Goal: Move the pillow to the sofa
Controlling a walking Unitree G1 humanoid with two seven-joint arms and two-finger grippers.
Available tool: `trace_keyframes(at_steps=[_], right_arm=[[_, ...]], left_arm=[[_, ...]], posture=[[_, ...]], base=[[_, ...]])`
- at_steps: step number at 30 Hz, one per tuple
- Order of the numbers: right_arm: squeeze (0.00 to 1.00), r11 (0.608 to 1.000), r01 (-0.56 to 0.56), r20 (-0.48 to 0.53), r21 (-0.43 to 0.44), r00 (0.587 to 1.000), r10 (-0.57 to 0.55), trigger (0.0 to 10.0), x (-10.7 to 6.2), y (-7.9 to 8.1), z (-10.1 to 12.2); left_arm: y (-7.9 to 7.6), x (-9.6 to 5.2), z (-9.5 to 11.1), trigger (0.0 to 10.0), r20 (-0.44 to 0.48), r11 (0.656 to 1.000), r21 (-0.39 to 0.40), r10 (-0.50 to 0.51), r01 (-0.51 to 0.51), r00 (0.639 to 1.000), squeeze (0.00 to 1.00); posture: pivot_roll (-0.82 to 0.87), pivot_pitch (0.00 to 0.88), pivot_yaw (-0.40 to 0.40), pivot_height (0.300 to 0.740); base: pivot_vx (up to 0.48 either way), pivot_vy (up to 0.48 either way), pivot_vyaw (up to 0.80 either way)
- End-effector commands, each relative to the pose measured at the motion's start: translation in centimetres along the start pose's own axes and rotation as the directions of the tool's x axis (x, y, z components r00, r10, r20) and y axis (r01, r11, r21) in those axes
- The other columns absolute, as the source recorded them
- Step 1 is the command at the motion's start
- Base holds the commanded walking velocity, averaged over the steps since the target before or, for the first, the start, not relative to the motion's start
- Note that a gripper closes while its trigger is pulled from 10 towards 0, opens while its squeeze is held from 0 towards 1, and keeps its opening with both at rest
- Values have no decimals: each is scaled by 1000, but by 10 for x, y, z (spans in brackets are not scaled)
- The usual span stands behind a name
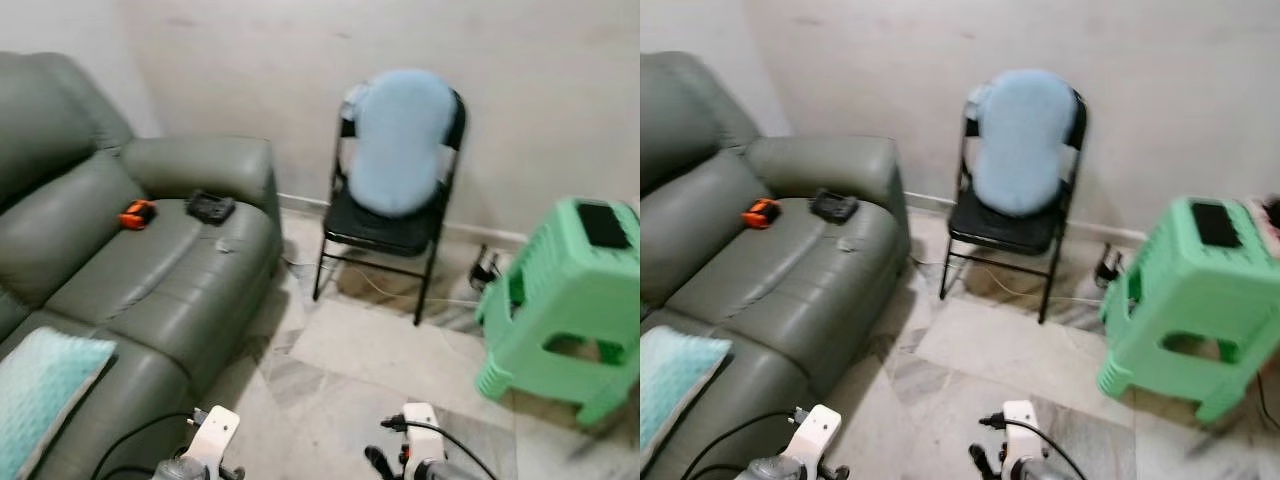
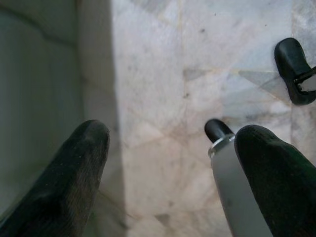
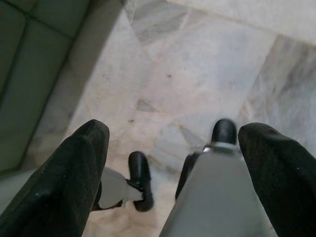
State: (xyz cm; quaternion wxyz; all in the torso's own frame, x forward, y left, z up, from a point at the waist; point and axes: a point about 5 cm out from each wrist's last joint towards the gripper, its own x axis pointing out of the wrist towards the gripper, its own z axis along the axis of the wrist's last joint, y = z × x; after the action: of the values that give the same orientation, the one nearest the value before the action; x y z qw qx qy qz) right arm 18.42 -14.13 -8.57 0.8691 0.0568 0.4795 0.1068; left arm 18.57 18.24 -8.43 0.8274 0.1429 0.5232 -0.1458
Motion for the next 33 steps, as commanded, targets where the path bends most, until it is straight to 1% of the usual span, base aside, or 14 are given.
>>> trace_keyframes(at_steps=[1,21,22,23,24,27,28,30,33], right_arm=[[0,1000,16,4,4,1000,-16,10000,-1,-5,2],[0,1000,16,0,8,1000,-16,10000,-1,-5,0],[0,1000,18,1,12,1000,-18,10000,-1,-5,0],[0,1000,18,1,12,1000,-18,10000,-1,-5,0],[0,1000,19,2,17,1000,-19,10000,-1,-5,0],[0,1000,20,3,19,1000,-20,10000,-1,-5,-1],[0,999,28,15,34,999,-29,10000,-2,-6,0],[0,998,39,27,48,999,-40,10000,-2,-8,1],[0,997,71,38,37,997,-72,10000,-3,-12,2]], left_arm=[[2,0,4,10000,12,1000,23,7,-7,1000,0],[2,0,4,10000,12,999,48,-4,3,1000,0],[2,0,4,10000,18,1000,30,0,0,1000,0],[2,0,4,10000,18,1000,30,0,0,1000,0],[2,0,4,10000,27,1000,-14,-1,1,1000,0],[1,0,4,10000,32,1000,-29,-2,3,1000,0],[0,0,3,10000,37,998,-57,-12,14,999,0],[0,0,3,10000,38,997,-70,-18,20,999,0],[-1,0,2,10000,24,997,-68,-22,24,999,0]], posture=[[-213,0,120,740],[-210,0,121,740],[-210,0,119,740],[-210,0,119,740],[-209,0,119,740],[-209,0,119,740],[-206,0,118,740],[-206,0,118,740],[-202,0,117,740]], base=[[0,0,-769],[0,0,-769],[0,0,-769],[0,0,-769],[0,0,-406],[0,0,-406],[0,0,0],[0,0,0],[0,0,0]])
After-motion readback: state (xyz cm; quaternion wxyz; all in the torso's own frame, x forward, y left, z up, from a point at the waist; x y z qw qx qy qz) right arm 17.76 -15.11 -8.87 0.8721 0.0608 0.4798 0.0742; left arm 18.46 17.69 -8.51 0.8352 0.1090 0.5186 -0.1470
